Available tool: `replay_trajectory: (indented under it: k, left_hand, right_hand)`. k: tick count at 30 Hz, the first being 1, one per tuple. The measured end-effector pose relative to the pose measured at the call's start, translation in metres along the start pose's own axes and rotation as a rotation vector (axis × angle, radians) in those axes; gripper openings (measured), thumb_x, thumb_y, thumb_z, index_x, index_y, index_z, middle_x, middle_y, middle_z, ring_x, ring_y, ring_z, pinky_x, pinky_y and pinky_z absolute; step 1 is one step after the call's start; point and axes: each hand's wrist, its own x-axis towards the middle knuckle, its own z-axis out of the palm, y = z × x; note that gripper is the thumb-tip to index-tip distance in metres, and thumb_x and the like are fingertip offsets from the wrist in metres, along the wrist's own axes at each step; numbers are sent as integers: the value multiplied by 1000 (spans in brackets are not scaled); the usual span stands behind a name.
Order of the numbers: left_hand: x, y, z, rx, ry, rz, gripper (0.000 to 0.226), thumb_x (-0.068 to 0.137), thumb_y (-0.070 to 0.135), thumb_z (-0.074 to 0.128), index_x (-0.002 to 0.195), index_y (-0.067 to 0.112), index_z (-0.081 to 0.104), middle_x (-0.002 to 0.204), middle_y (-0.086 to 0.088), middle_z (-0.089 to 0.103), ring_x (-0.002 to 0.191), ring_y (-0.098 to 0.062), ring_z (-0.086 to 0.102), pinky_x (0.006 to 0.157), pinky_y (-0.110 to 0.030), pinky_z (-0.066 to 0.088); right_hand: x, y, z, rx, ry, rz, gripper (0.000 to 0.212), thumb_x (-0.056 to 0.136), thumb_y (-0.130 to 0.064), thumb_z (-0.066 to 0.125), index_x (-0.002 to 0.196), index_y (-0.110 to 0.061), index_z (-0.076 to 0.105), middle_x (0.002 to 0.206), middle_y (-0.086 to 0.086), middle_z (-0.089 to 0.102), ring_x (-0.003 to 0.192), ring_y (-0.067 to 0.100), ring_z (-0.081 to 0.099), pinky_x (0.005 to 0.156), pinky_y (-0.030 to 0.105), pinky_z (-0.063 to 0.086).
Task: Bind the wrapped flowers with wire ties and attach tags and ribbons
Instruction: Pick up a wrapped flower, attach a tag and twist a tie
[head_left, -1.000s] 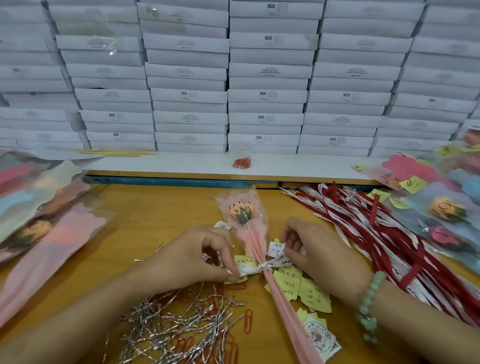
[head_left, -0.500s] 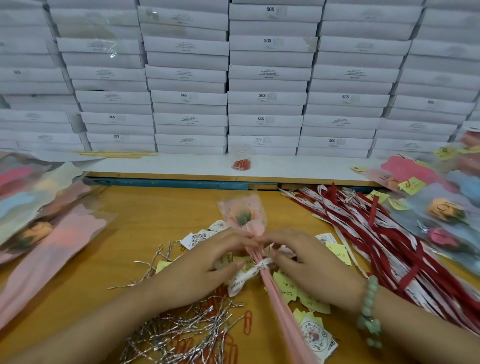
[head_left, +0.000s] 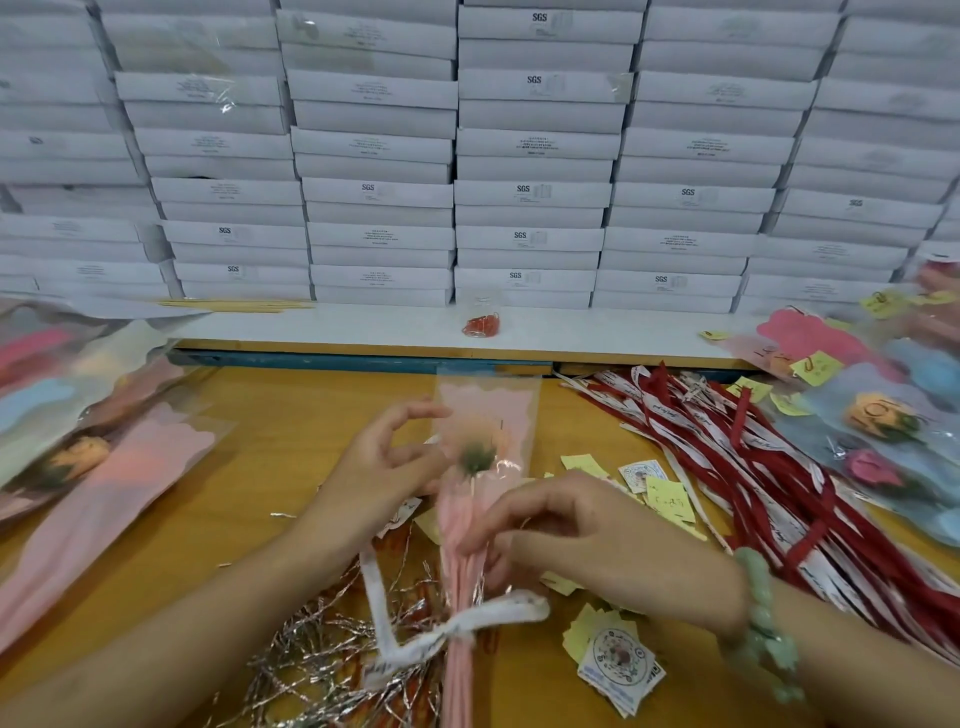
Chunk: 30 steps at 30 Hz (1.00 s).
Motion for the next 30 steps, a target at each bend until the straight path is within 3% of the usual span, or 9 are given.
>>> replay_trajectory:
  k: [6, 10, 12, 14, 17, 21, 23, 25, 30]
  left_hand:
    - [-3, -4, 1, -93, -14, -63, 61, 74, 21, 77, 127, 41, 55, 104, 33, 66, 86, 0, 70, 63, -17, 55]
    - [-1, -2, -2, -130, 40, -91, 64, 78, 14, 75, 129, 46, 53, 132, 28, 43, 95, -14, 69, 68, -28, 60]
    - [0, -2, -4, -74, 54, -79, 60, 81, 12, 72, 129, 44, 54, 133, 24, 50, 100, -15, 67, 71, -31, 61]
    - [2, -3, -5, -53, 44, -57, 54, 82, 9, 71, 125, 38, 57, 125, 17, 62, 100, -11, 69, 72, -28, 60]
    - [1, -5, -4, -38, -11, -51, 49, 84, 8, 70, 122, 36, 58, 117, 15, 67, 97, -10, 70, 73, -28, 60]
    - [-4, -4, 3, 29, -133, -58, 54, 88, -2, 61, 122, 40, 57, 116, 23, 65, 100, -15, 69, 85, -45, 59]
    - [-6, -3, 6, 60, -175, -59, 63, 88, -7, 57, 124, 44, 55, 120, 26, 63, 103, -20, 68, 86, -50, 57]
    - [-8, -2, 8, 116, -196, -46, 71, 87, -10, 55, 128, 48, 50, 125, 30, 58, 110, -13, 63, 87, -47, 57]
    - [-7, -3, 10, 123, -93, -49, 69, 86, -9, 63, 130, 42, 48, 129, 19, 55, 98, -12, 67, 82, -39, 59]
  right_hand:
    - [-5, -7, 0, -6, -260, -43, 21, 97, -8, 56, 113, -2, 68, 95, -16, 70, 89, 16, 64, 81, 18, 51]
    - [-7, -7, -2, 40, -517, -39, 27, 99, -4, 50, 120, 10, 60, 105, 10, 70, 90, 16, 61, 85, 16, 47]
    - [-5, -6, -2, 67, -635, -34, 28, 101, -3, 47, 123, 11, 56, 113, 29, 63, 88, 16, 60, 81, 17, 48]
    - [-3, -5, -9, 41, -655, -42, 29, 103, -12, 45, 122, 5, 60, 110, 26, 66, 81, 15, 63, 66, 19, 50]
    - [3, 6, -31, -46, -266, -62, 25, 100, -33, 50, 98, -21, 71, 82, 0, 73, 60, 7, 63, 47, 21, 40]
    - [12, 46, -64, -539, 460, 2, 14, 97, -26, 54, 100, -30, 67, 96, -13, 70, 81, 3, 64, 69, 17, 52]
    - [16, 65, -73, -797, 473, 60, 27, 101, -24, 48, 125, -30, 59, 122, -18, 60, 104, 0, 57, 84, 10, 43]
    - [20, 78, -77, -900, 400, 120, 38, 102, -25, 43, 140, -26, 47, 137, -11, 52, 124, 7, 48, 101, 19, 39]
    - [24, 84, -79, -936, 378, 108, 39, 100, -24, 50, 139, -24, 48, 131, -8, 53, 123, 12, 46, 106, 31, 39]
